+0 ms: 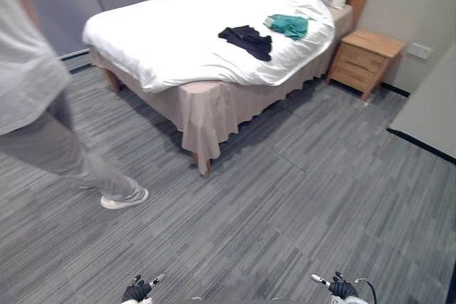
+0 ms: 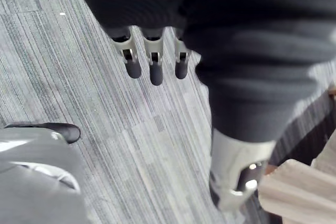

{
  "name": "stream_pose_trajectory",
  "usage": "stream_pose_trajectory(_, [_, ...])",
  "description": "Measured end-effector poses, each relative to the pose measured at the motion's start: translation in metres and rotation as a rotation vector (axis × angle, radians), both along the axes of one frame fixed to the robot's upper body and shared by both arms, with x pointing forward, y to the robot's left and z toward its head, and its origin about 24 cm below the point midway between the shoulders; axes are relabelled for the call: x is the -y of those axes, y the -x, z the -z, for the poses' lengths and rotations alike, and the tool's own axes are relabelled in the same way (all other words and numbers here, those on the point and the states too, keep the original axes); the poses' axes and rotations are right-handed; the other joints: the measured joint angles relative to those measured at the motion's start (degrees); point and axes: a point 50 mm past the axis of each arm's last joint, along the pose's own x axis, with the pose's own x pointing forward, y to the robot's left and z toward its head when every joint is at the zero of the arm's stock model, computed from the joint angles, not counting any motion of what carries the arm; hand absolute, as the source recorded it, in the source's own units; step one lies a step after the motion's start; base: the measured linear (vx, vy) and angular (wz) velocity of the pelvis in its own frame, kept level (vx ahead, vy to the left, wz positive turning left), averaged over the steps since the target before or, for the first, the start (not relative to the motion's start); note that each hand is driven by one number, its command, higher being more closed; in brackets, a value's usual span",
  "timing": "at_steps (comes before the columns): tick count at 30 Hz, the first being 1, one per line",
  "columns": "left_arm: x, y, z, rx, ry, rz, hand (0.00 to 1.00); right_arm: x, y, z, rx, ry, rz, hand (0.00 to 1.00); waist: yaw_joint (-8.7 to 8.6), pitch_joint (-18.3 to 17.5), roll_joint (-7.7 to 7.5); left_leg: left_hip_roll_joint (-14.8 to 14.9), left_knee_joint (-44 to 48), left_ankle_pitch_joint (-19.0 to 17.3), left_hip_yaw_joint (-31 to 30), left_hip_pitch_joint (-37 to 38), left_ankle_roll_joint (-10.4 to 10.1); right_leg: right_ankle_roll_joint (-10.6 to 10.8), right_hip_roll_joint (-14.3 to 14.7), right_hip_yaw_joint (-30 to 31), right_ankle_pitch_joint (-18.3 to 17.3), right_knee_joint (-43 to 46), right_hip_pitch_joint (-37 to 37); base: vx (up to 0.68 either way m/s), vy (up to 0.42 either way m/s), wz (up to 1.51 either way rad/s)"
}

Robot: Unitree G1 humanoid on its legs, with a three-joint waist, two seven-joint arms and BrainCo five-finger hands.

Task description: Tidy the bed and pick cloth on bed and put in laundry

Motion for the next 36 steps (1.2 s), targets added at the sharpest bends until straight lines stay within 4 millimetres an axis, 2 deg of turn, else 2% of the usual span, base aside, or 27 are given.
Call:
stream_pose_trajectory(1, [0.002,0.004,0.001,-0.006,0.004,-0.004,0.0,0.0,-0.002,-0.001,0.005,0.0,-0.004,0.0,0.18,0.18,0.3,-1.26,-2.89,-0.51,-0.36,-0.07,-0.39,-0.03,-0.24,1.0,-0.18,-0.03,0.51,0.26,0.062,-0.88])
stream_pose_trajectory(3, [0.005,0.017,0.002,-0.028,0.005,-0.007,0.0,-0.006,-0.011,-0.001,0.015,-0.009,-0.051,0.0,0.42,0.57,1.14,-4.11,-20.1,1.19,1.58,-0.64,0.67,0.17,-0.32,3.15,-0.91,-1.79,2.46,0.23,0.07,-0.61])
stream_pose_trajectory(4, [0.005,0.017,0.001,-0.028,0.005,-0.005,0.0,-0.007,-0.011,0.0,0.015,-0.014,-0.056,0.0,0.43,0.58,1.33,-4.36,-25.15,2.85,2.38,-0.69,0.71,0.32,-0.04,3.37,-1.11,-2.57,3.19,0.23,0.093,-0.26])
stream_pose_trajectory(6, [0.01,0.014,0.001,-0.015,0.012,0.03,0.0,-0.006,-0.008,0.0,0.011,-0.013,-0.056,0.0,0.47,0.25,2.7,-3.79,-40.75,9.71,4.8,-1.86,0.33,1.37,2.02,3.92,-3.02,-5.39,5.82,0.29,0.129,-0.17])
stream_pose_trajectory(7, [0.011,0.012,0.001,-0.011,0.016,0.035,0.0,-0.005,-0.006,0.0,0.008,-0.01,-0.055,0.0,0.43,0.11,3.0,-3.44,-41.88,10.29,5.33,-2.64,0.75,1.42,2.44,3.98,-3.77,-5.48,6.22,0.38,0.193,-0.1])
stream_pose_trajectory(8, [0.013,0.007,0.001,0.001,0.021,0.047,0.0,-0.003,-0.003,0.0,0.0,-0.004,-0.054,0.0,0.42,0.11,2.97,-3.08,-42.15,12.18,6.13,-3.72,2.71,0.99,2.44,4.21,-5.45,-5.54,7.36,0.58,0.313,-0.16])
stream_pose_trajectory(9, [0.011,0.003,0.001,0.008,0.018,0.05,0.0,-0.004,-0.003,0.0,-0.001,-0.007,-0.056,0.0,0.7,-1.06,0.7,-4.18,-38.68,16.04,7.81,-5.05,5.65,0.8,-0.3,4.58,-8.05,-5.52,7.75,0.64,0.331,-0.24])
stream_pose_trajectory(10, [0.01,0.003,0.0,0.007,0.013,0.055,0.0,-0.006,-0.002,0.001,-0.001,-0.011,-0.055,0.0,0.83,-2.44,-1.09,-5.49,-36.55,15.27,8.76,-5.75,6.67,0.94,-2.44,4.64,-9.17,-5.78,7.58,0.6,0.261,-0.42])
stream_pose_trajectory(11, [0.005,0.0,0.0,0.008,0.007,0.056,0.0,-0.008,0.002,0.003,-0.003,-0.02,-0.048,0.0,1.17,-3.94,-3.08,-7.82,-35.48,11.55,10.51,-5.41,9.49,5.0,-5.05,3.5,-10.0,0.12,6.17,0.54,0.128,-0.23])
stream_pose_trajectory(12, [0.002,-0.014,-0.003,0.034,-0.001,0.068,0.0,-0.01,-0.003,0.002,0.014,-0.027,-0.051,0.0,0.96,-3.75,-3.61,-8.57,-33.52,9.44,10.49,-5.1,11.68,9.52,-6.59,0.11,-8.78,12.06,1.26,0.66,0.161,0.01])
stream_pose_trajectory(13, [-0.002,-0.029,-0.007,0.066,-0.024,0.113,0.0,-0.017,-0.004,0.004,0.017,-0.046,-0.049,0.0,0.66,-3.51,-3.94,-9.44,-32.63,6.1,9.03,-2.16,11.53,15.53,-8.5,-2.69,-1.34,27.72,-4.3,0.65,0.181,0.32])
stream_pose_trajectory(14, [-0.004,-0.035,-0.008,0.074,-0.037,0.146,0.0,-0.02,-0.003,0.005,0.017,-0.056,-0.049,0.0,0.52,-3.2,-4.23,-10.13,-32.9,5.13,8.39,0.04,11.12,15.06,-9.94,-3.85,-0.29,32.86,-5.56,0.62,0.227,0.39])
stream_pose_trajectory(16, [-0.002,-0.051,-0.014,0.114,-0.056,0.22,0.0,-0.025,-0.003,0.006,0.02,-0.063,-0.057,0.0,0.25,-2.53,-3.67,-11.14,-36.6,3.31,6.78,8.83,10.37,13.0,-12.79,-8.9,-2.89,39.11,-9.71,0.7,0.206,0.33])
stream_pose_trajectory(18, [0.0,-0.069,-0.019,0.159,-0.067,0.259,0.0,-0.026,-0.01,0.004,0.047,-0.056,-0.068,0.0,-0.54,-1.83,-2.3,-10.77,-40.48,3.27,3.21,13.7,10.31,12.08,-10.78,-10.35,-4.83,34.32,-13.71,0.5,0.048,0.76])
stream_pose_trajectory(20, [0.001,-0.085,-0.025,0.212,-0.077,0.27,0.0,-0.025,-0.013,0.002,0.069,-0.046,-0.055,0.0,-1.57,-1.26,-1.5,-9.67,-43.18,1.95,-2.14,16.66,10.49,11.95,-7.9,-10.04,-4.23,23.54,-18.54,0.47,-0.091,1.33])
stream_pose_trajectory(22, [-0.001,-0.094,-0.03,0.254,-0.08,0.262,0.0,-0.023,-0.009,-0.001,0.106,-0.041,0.017,0.0,-1.73,-0.88,-1.63,-8.51,-43.1,-0.87,-7.85,19.2,8.14,11.54,-7.65,-9.13,5.96,1.07,-21.29,0.49,-0.229,1.4])
stream_pose_trajectory(24, [-0.007,-0.087,-0.03,0.255,-0.072,0.234,0.0,-0.025,-0.01,-0.004,0.138,-0.03,0.036,0.0,-0.88,-0.66,-1.33,-7.03,-40.2,-4.9,-10.23,21.08,6.13,12.05,-7.8,-7.76,11.42,-9.65,-21.86,0.48,-0.273,0.73])
stream_pose_trajectory(25, [-0.01,-0.086,-0.03,0.26,-0.072,0.222,0.0,-0.026,-0.012,-0.005,0.149,-0.03,0.038,0.0,-0.58,-0.61,-1.4,-6.69,-38.93,-6.2,-10.98,21.59,5.24,12.24,-7.82,-7.23,11.95,-11.48,-21.85,0.51,-0.323,0.8])
stream_pose_trajectory(26, [-0.017,-0.084,-0.033,0.271,-0.07,0.196,0.0,-0.029,-0.013,-0.007,0.165,-0.035,0.036,0.0,-0.02,-0.9,-2.12,-6.11,-35.36,-10.08,-13.05,22.52,2.93,12.65,-8.39,-5.24,11.55,-12.78,-21.57,0.7,-0.463,0.85])
stream_pose_trajectory(27, [-0.018,-0.079,-0.031,0.267,-0.059,0.166,0.0,-0.026,-0.013,-0.008,0.164,-0.03,0.034,0.0,0.15,-0.97,-1.68,-4.18,-32.46,-13.69,-14.99,23.73,1.78,13.4,-7.67,-4.26,16.53,-10.02,-21.04,0.84,-0.551,0.91])
stream_pose_trajectory(28, [-0.013,-0.078,-0.029,0.264,-0.039,0.158,0.0,-0.024,-0.016,-0.01,0.17,-0.026,0.031,0.0,0.14,-0.74,-0.31,-2.36,-31.94,-14.58,-15.58,24.11,1.03,13.41,-6.47,-5.04,16.86,-7.09,-21.32,0.94,-0.617,1.26])
stream_pose_trajectory(29, [-0.003,-0.078,-0.027,0.267,-0.003,0.161,0.0,-0.019,-0.027,-0.016,0.204,-0.016,0.027,0.0,0.15,-1.19,1.41,-0.67,-28.34,-12.62,-15.84,23.93,1.29,10.28,-6.84,-6.55,14.91,4.7,-23.74,0.64,-0.407,1.13])
stream_pose_trajectory(31, [0.005,-0.074,-0.024,0.261,0.018,0.149,0.0,-0.018,-0.026,-0.016,0.192,-0.021,0.028,0.0,0.16,-0.99,1.09,0.3,-22.07,-9.82,-15.47,21.84,2.55,9.89,-7.72,-8.3,11.46,8.42,-22.75,0.5,-0.389,0.96])
stream_pose_trajectory(32, [0.009,-0.07,-0.022,0.252,0.03,0.138,0.0,-0.019,-0.025,-0.014,0.172,-0.035,0.018,0.0,0.26,-1.07,1.43,2.79,-13.07,-5.15,-13.2,17.82,2.3,9.47,-8.03,-10.89,8.8,8.81,-19.77,0.57,-0.461,0.95])
stream_pose_trajectory(33, [0.009,-0.064,-0.02,0.234,0.028,0.127,0.0,-0.023,-0.022,-0.01,0.153,-0.054,0.02,0.0,0.3,-1.01,1.37,6.3,-7.82,-4.88,-9.01,15.21,1.66,9.38,-8.0,-13.05,7.86,7.03,-16.11,0.43,-0.325,0.98])
stream_pose_trajectory(35, [0.005,-0.06,-0.019,0.22,0.003,0.091,0.0,-0.026,-0.014,-0.004,0.118,-0.074,0.038,0.0,0.35,-1.19,1.02,8.87,-10.37,-5.5,-0.39,14.57,0.68,9.43,-8.04,-17.32,8.81,1.44,-9.65,0.36,-0.254,0.86])
stream_pose_trajectory(36, [-0.001,-0.066,-0.025,0.263,-0.022,0.065,0.0,-0.024,-0.012,-0.004,0.116,-0.077,0.049,0.0,0.5,-1.42,1.03,8.07,-18.45,-5.27,4.65,14.52,0.48,9.8,-8.05,-19.33,9.15,-2.08,-6.6,0.39,-0.172,0.82])
